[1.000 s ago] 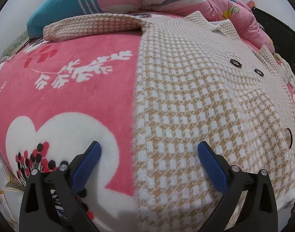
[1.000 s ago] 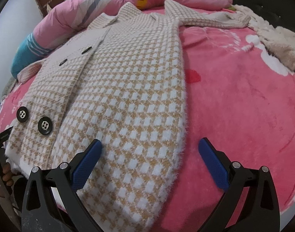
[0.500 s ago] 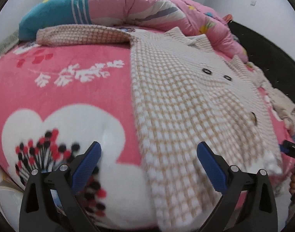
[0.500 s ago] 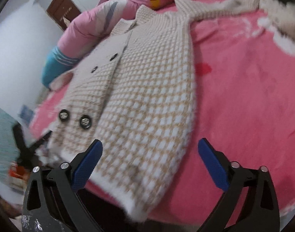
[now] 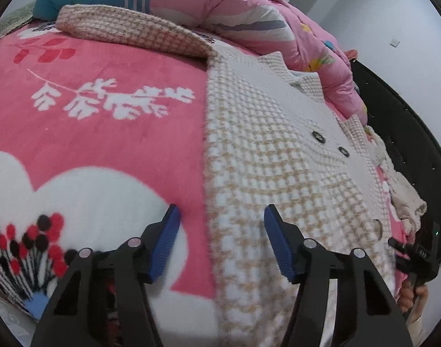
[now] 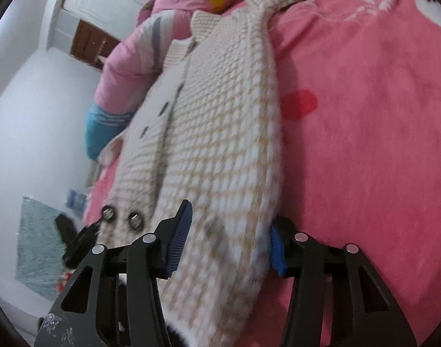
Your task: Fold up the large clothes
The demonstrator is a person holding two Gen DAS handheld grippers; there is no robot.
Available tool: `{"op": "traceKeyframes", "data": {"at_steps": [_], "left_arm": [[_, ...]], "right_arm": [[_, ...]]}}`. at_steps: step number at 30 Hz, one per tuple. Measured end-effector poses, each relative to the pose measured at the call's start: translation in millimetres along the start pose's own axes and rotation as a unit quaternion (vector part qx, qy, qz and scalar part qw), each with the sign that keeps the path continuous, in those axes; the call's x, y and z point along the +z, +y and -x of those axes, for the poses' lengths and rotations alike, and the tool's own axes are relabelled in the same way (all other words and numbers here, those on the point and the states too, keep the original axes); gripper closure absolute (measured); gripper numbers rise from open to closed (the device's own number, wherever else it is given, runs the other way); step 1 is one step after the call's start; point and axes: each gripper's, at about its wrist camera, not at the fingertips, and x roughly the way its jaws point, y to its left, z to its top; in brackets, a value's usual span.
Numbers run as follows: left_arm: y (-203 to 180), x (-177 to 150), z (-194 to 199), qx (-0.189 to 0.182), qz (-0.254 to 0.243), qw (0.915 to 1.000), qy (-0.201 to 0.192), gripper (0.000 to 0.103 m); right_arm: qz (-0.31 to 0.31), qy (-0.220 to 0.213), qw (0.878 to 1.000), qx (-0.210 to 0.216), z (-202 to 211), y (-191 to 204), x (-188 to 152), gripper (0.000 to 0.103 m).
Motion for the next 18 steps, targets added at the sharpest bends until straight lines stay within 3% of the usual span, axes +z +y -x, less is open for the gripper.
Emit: {"op": "traceKeyframes", "data": {"at_steps": [4, 7, 8, 10, 14, 18], "left_arm": [[-13.2, -17.4, 8.9, -0.022, -0.03, 0.999, 0.025, 0.05], [-9.6, -31.1, 9.6, -0.018, -0.017, 0.9993, 0.029, 0.052], [-9.4, -30.9, 8.3, -0.01, -0.011, 0.9995, 0.027, 0.056], [-11.9, -25.5, 3.3, 0.022, -0.004, 0.9993, 0.029, 0.065], [-32.5, -20.8, 6.6, 0.088, -0.054, 0.9945, 0.019, 0.091], [-56.1, -20.3, 42.2, 0.113, -0.103, 0.9881, -0.017, 0.095]], "right_arm": [[0.01, 0.029, 0.999, 0.018, 11.4, 2.3, -28.2, 0.063], [0.008, 0.025, 1.0, 0.017, 10.4, -1.7, -30.8, 0.074], [0.0, 0.025, 1.0, 0.016, 6.6, -4.6, -30.4, 0.085], [-0.019, 0.024, 0.999, 0.032, -1.0, -11.4, -24.1, 0.095], [0.008, 0.0, 0.999, 0.037, 5.0, 6.0, -13.0, 0.097], [0.026, -0.04, 0.995, 0.082, 50.1, 23.9, -5.4, 0.098]]}}
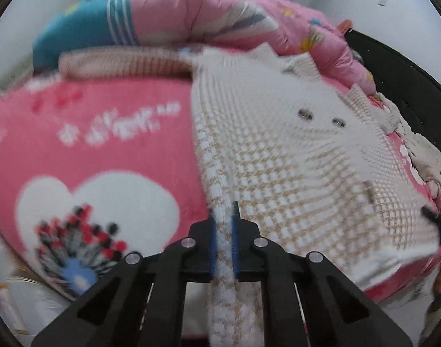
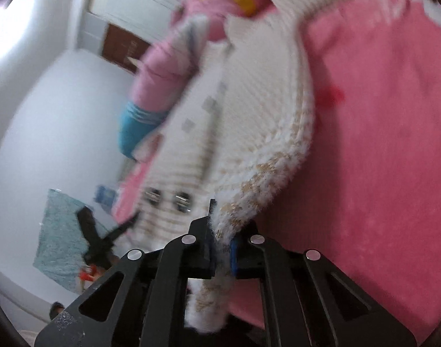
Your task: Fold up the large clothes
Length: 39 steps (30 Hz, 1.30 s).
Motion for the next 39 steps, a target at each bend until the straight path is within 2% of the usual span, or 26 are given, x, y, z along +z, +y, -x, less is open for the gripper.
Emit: {"op": "traceKeyframes", "data": {"at_steps": [2, 7, 13, 17, 19, 20, 21, 22, 23, 25, 26, 27, 29, 32, 33, 35, 39], "left_arm": [[-5.7, 3.2, 25.9, 0.008, -0.013, 0.9996, -0.025, 0.095], [-21.7, -5.8, 68.7, 0.005, -0.028, 0.9986, -0.045, 0.096], [-23.4, -57.4, 126.3, 0.005, -0.027, 0.9988, -0.04, 0.096], [-21.9, -85.6, 140.8, 0.011, -0.019, 0.9995, -0.023, 0.096], [-17.7, -100.7, 129.4, 0.012, -0.007, 0.9999, 0.003, 0.094], [-15.7, -106.7, 119.9, 0.015, 0.0, 0.9997, 0.02, 0.091], [-12.7, -111.3, 109.4, 0.022, 0.006, 0.9989, 0.041, 0.089], [-6.4, -117.0, 97.7, 0.039, 0.014, 0.9969, 0.067, 0.089], [0.2, -120.8, 90.6, 0.056, 0.022, 0.9949, 0.08, 0.085], [13.7, -122.2, 89.6, 0.059, 0.039, 0.9942, 0.082, 0.078], [21.5, -121.8, 93.6, 0.055, 0.048, 0.9945, 0.074, 0.071], [29.9, -118.0, 99.5, 0.056, 0.058, 0.9948, 0.063, 0.064], [41.3, -108.2, 107.8, 0.066, 0.066, 0.9946, 0.044, 0.057], [57.8, -78.1, 112.9, 0.085, 0.075, 0.9934, 0.017, 0.045], [61.8, -65.7, 113.6, 0.09, 0.08, 0.9927, 0.007, 0.041], [68.9, -38.1, 111.4, 0.094, 0.088, 0.9914, -0.018, 0.034], [93.9, 28.4, 94.4, 0.091, 0.13, 0.9851, -0.066, 0.032]], "right_arm": [[0.03, -0.012, 0.999, -0.008, 19.4, 17.1, 3.5, 0.098], [0.069, -0.024, 0.997, -0.013, 64.4, 35.5, -7.3, 0.098], [0.081, 0.0, 0.997, -0.003, 104.6, 36.7, -59.0, 0.098], [0.089, 0.03, 0.995, -0.017, 101.8, 25.7, -88.0, 0.098], [0.085, 0.066, 0.992, -0.064, 87.5, 7.1, -97.3, 0.094], [0.077, 0.084, 0.989, -0.089, 80.4, -2.6, -97.7, 0.087], [0.058, 0.112, 0.984, -0.124, 69.9, -15.6, -98.2, 0.072], [0.045, 0.126, 0.979, -0.153, 65.2, -24.0, -98.2, 0.062], [0.034, 0.129, 0.971, -0.201, 64.9, -34.7, -95.3, 0.052], [0.037, 0.114, 0.965, -0.233, 71.1, -36.3, -87.2, 0.051], [0.04, 0.1, 0.964, -0.244, 77.0, -32.7, -79.9, 0.046], [0.048, 0.085, 0.964, -0.248, 80.7, -26.4, -72.8, 0.039], [0.086, 0.053, 0.96, -0.262, 84.8, -1.0, -56.2, 0.033], [0.162, 0.025, 0.951, -0.262, 60.1, 40.6, -32.6, 0.019], [0.187, 0.018, 0.95, -0.251, 47.8, 50.9, -23.5, 0.014], [0.231, 0.009, 0.948, -0.218, 14.2, 76.9, -5.8, 0.012], [0.268, 0.021, 0.951, -0.153, -73.3, 116.9, 24.4, 0.012]]}}
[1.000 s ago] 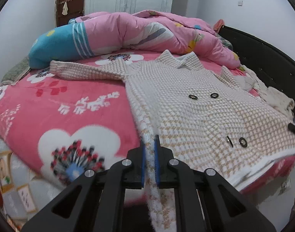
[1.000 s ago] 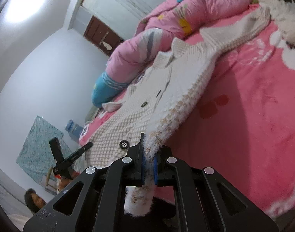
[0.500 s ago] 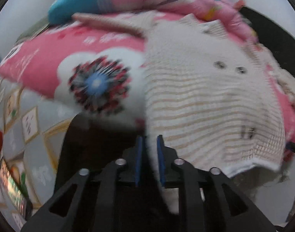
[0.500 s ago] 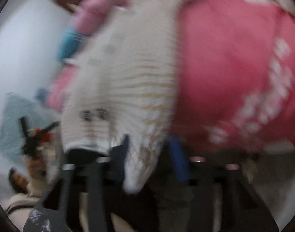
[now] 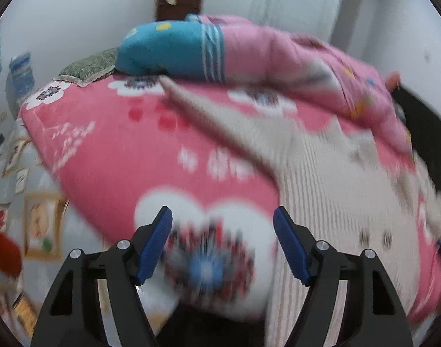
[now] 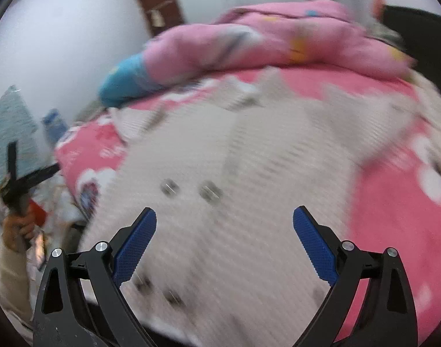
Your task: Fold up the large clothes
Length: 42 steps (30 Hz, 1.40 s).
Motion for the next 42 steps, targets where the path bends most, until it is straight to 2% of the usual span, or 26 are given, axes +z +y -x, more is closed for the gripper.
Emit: {"op": "traceKeyframes", "data": {"at_steps": [4, 6, 8, 12, 16, 17, 18, 19, 20, 21, 24, 25, 27, 29, 31, 34, 36, 37, 39, 40, 42], "left_arm": [[22.3, 79.3, -61.1, -0.017, 0.069, 0.9975, -0.008, 0.032], [37.1, 116.3, -99.6, -0.017, 0.099, 0.9949, 0.002, 0.032], [51.1, 150.1, -141.3, -0.021, 0.123, 0.992, 0.016, 0.032], [80.5, 188.5, -211.3, -0.013, 0.183, 0.982, 0.043, 0.032], [106.1, 203.0, -277.1, 0.013, 0.222, 0.9717, 0.08, 0.032], [109.0, 202.1, -285.6, 0.024, 0.222, 0.971, 0.085, 0.035], [111.4, 201.5, -292.2, 0.035, 0.223, 0.9705, 0.084, 0.052], [113.0, 200.8, -296.3, 0.034, 0.222, 0.9713, 0.079, 0.063], [113.2, 200.4, -297.2, 0.027, 0.222, 0.9717, 0.076, 0.084], [112.8, 199.8, -296.0, 0.018, 0.225, 0.9715, 0.074, 0.089], [101.1, 205.2, -274.2, 0.0, 0.207, 0.9772, 0.049, 0.094], [90.4, 209.9, -261.2, -0.001, 0.183, 0.9825, 0.036, 0.094], [52.7, 218.7, -225.7, 0.005, 0.106, 0.9943, 0.009, 0.094], [11.6, 221.2, -194.5, 0.007, 0.032, 0.9994, -0.015, 0.094], [-50.8, 210.3, -145.7, -0.005, -0.064, 0.9967, -0.049, 0.094], [-118.5, 181.8, -95.6, -0.054, -0.141, 0.9871, -0.054, 0.093], [-151.2, 156.7, -71.9, -0.111, -0.154, 0.9814, -0.032, 0.087], [-166.3, 138.6, -62.7, -0.155, -0.149, 0.9766, -0.009, 0.083], [-181.9, 107.3, -58.1, -0.203, -0.138, 0.9692, 0.023, 0.059], [-187.0, 83.7, -62.1, -0.224, -0.126, 0.9655, 0.044, 0.052], [-187.4, 36.9, -80.8, -0.242, -0.095, 0.9623, 0.081, 0.033]], "right_arm": [[0.023, -0.004, 0.999, 0.045, -77.8, 40.0, 41.0, 0.012], [0.026, 0.009, 0.998, 0.055, -105.0, 56.1, 48.0, 0.019], [0.026, 0.022, 0.997, 0.07, -131.5, 66.6, 54.0, 0.019], [0.051, 0.041, 0.996, 0.064, -162.8, 89.5, 51.3, 0.021], [0.061, 0.065, 0.995, 0.049, -181.2, 93.6, 41.8, 0.021], [0.06, 0.07, 0.995, 0.045, -182.5, 91.2, 37.5, 0.021], [0.057, 0.071, 0.995, 0.042, -184.4, 87.9, 36.6, 0.021], [0.052, 0.072, 0.995, 0.038, -182.6, 84.5, 34.6, 0.021], [0.046, 0.073, 0.996, 0.035, -179.7, 81.6, 33.3, 0.022], [0.04, 0.071, 0.996, 0.035, -175.4, 78.6, 32.6, 0.024], [0.026, 0.059, 0.997, 0.033, -161.0, 72.8, 33.8, 0.026], [0.024, 0.055, 0.998, 0.034, -153.8, 71.7, 34.3, 0.026], [0.017, 0.043, 0.998, 0.037, -134.1, 69.2, 34.0, 0.026], [0.013, 0.033, 0.999, 0.039, -115.9, 67.3, 32.4, 0.027], [0.008, 0.019, 0.999, 0.032, -91.1, 63.8, 26.6, 0.027], [-0.002, 0.004, 1.0, 0.025, -61.3, 58.7, 14.3, 0.026], [-0.012, 0.0, 1.0, 0.017, -38.5, 52.2, -1.6, 0.025], [-0.016, 0.001, 1.0, 0.014, -32.1, 49.2, -7.5, 0.025], [-0.033, 0.014, 0.999, 0.008, -19.3, 40.9, -25.6, 0.023], [-0.045, 0.024, 0.999, 0.007, -13.8, 35.7, -36.8, 0.022], [-0.066, 0.038, 0.997, 0.011, -9.5, 27.9, -52.4, 0.02]]}}
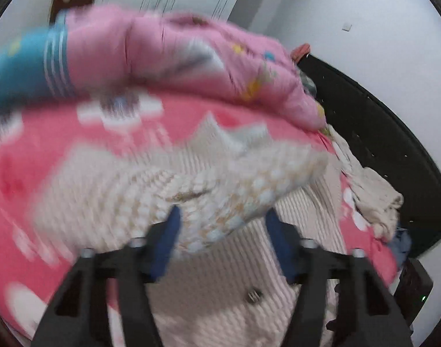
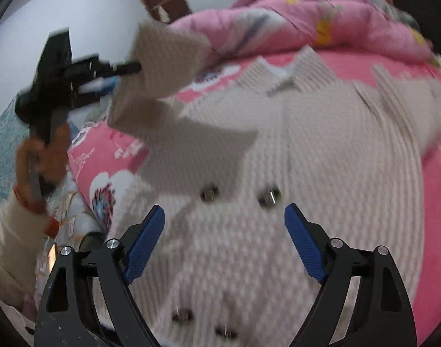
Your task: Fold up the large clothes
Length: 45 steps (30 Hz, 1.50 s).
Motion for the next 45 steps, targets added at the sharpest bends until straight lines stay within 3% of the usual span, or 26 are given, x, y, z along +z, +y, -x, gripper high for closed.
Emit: {"op": "traceKeyframes", "data": {"at_steps": [4, 6, 9, 12, 14, 17, 20, 23, 26, 30, 35, 39, 42, 45], "left_arm": [[21.3, -63.6, -29.6, -0.006, 0.055, 0.9984, 0.014, 0.026], [31.4, -79.1, -29.5, -0.026, 0.088, 0.9957, 0.016, 0.026], [38.4, -85.1, -8.6, -0.033, 0.093, 0.9951, -0.009, 0.021], [42.6, -90.0, 14.0, -0.015, 0.072, 0.997, -0.026, 0.02], [46.8, -97.9, 22.5, 0.021, 0.061, 0.9978, -0.019, 0.02], [58.3, -111.1, 20.7, 0.078, 0.051, 0.9957, 0.004, 0.02], [74.2, -125.9, 10.9, 0.125, 0.055, 0.9903, 0.026, 0.02], [89.0, -133.5, 8.2, 0.123, 0.077, 0.9892, 0.018, 0.02], [87.7, -134.2, 7.5, 0.128, 0.069, 0.9894, 0.009, 0.017], [90.9, -135.2, 5.7, 0.124, 0.075, 0.9895, 0.001, 0.016], [98.7, -133.9, 9.9, 0.092, 0.097, 0.9909, -0.014, 0.014], [106.0, -125.6, 10.0, 0.086, 0.113, 0.9896, -0.017, 0.014], [107.8, -119.0, 7.0, 0.095, 0.123, 0.9876, -0.02, 0.014], [108.8, -117.0, 2.7, 0.1, 0.13, 0.9862, -0.02, 0.014]], "right_arm": [[-0.055, 0.028, 0.997, 0.036, 0.5, -18.4, -17.4, 0.019], [-0.073, 0.034, 0.995, 0.059, -0.8, -22.5, -16.7, 0.019], [-0.082, 0.025, 0.991, 0.099, -3.5, -17.6, -1.4, 0.019], [-0.092, 0.023, 0.983, 0.158, -20.9, -7.0, 22.1, 0.019], [-0.094, 0.035, 0.979, 0.178, -42.6, 1.7, 38.3, 0.019], [-0.103, 0.063, 0.974, 0.192, -85.9, 10.2, 65.3, 0.028], [-0.126, 0.093, 0.973, 0.17, -128.1, 6.5, 85.3, 0.038], [-0.124, 0.129, 0.978, 0.112, -164.6, 4.1, 94.5, 0.047], [-0.129, 0.162, 0.973, 0.096, -193.3, 2.4, 91.2, 0.071], [-0.083, 0.148, 0.983, 0.07, -196.1, 22.9, 98.1, 0.096], [-0.041, 0.046, 0.995, 0.084, -128.1, 41.4, 139.2, 0.097], [-0.026, -0.044, 0.997, 0.059, -58.0, 27.2, 171.3, 0.097], [-0.031, -0.064, 0.997, 0.02, -43.3, 6.6, 173.4, 0.097], [-0.06, -0.046, 0.997, -0.018, -49.5, -26.3, 160.3, 0.097]]}}
